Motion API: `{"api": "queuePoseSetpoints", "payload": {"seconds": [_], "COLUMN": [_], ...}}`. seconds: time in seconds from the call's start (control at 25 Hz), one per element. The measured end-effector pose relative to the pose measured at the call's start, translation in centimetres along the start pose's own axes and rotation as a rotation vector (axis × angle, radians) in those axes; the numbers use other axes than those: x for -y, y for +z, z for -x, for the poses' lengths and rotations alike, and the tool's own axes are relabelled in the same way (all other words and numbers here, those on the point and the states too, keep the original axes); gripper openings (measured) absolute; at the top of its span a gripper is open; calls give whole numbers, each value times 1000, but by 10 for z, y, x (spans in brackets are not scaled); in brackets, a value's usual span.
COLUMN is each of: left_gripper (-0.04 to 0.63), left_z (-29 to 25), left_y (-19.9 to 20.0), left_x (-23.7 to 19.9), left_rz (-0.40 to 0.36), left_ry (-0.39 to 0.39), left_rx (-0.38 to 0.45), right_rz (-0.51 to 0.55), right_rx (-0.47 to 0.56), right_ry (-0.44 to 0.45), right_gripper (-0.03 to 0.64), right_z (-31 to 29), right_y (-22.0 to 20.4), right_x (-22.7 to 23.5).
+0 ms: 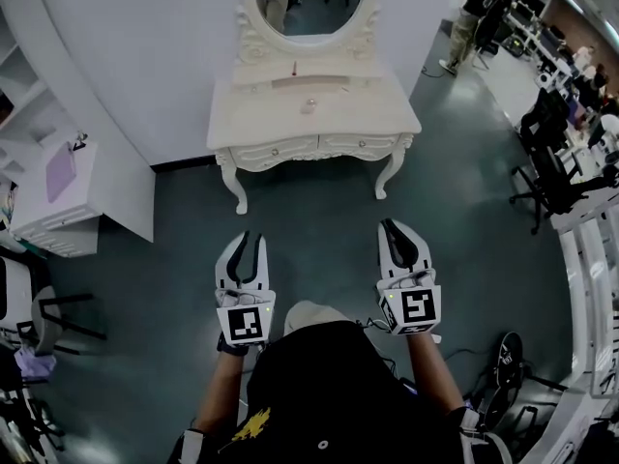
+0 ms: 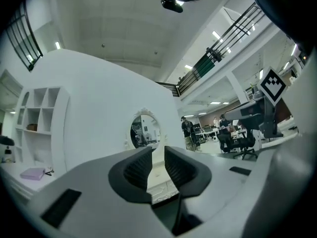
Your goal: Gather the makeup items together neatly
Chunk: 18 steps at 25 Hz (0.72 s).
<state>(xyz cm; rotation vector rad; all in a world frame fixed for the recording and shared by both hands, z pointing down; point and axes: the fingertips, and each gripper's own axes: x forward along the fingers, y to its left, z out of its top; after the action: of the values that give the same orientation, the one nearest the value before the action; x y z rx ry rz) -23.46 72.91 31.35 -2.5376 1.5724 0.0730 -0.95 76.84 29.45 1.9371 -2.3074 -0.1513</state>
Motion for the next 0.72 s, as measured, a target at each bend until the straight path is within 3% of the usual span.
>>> {"api": "queuePoseSetpoints", "payload": {"seconds": [0.28,0.6,0.72], "left_gripper": [147,279,299], "left_z": [3,7,7], "left_y": [3,5,10], "left_x": [-4,3,4], "left_rz": [9,26,64], "left_ry": [1,-16,-10], "left_rx": [13,21,23], "right_rz": [-1,-38,-79], "right_rx": [-10,-22,-38], "right_ry": [13,40,92], "right_gripper": [158,221,248], "right_z": [0,-2,-2], "right_y": [2,0,0], "right_x": [-1,0,-4]}}
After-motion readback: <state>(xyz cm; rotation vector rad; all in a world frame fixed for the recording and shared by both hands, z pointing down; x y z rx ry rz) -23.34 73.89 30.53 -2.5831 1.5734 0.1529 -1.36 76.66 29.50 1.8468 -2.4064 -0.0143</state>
